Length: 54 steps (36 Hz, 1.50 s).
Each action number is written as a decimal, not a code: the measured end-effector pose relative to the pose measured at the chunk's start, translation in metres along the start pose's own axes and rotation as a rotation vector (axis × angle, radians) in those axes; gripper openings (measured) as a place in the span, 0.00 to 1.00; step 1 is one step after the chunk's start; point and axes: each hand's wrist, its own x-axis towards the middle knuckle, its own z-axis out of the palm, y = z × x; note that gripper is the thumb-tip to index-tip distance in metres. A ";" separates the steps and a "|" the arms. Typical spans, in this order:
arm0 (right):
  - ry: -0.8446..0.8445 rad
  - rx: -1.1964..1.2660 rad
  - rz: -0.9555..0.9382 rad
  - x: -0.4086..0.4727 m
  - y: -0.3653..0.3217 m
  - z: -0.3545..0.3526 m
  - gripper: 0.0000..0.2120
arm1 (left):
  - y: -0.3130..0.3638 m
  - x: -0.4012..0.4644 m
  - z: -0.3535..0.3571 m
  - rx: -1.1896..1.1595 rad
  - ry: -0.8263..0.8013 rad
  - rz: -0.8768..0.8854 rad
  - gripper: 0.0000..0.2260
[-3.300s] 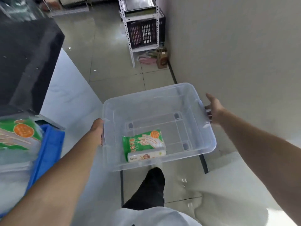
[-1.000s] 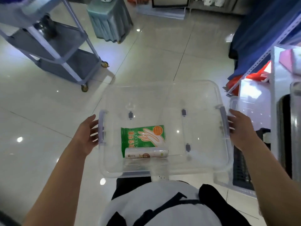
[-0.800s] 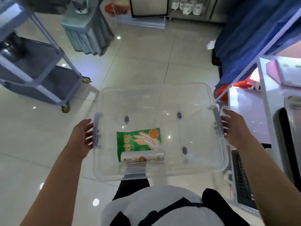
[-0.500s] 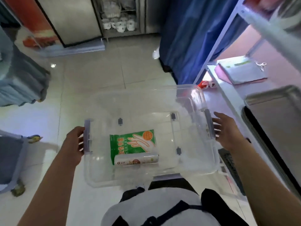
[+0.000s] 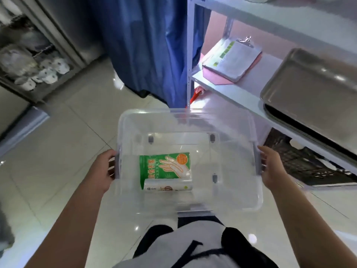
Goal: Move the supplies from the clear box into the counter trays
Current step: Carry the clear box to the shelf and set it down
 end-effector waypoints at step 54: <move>0.819 0.071 -0.001 0.350 0.432 0.037 0.21 | -0.237 0.521 0.295 0.932 -0.435 0.088 0.24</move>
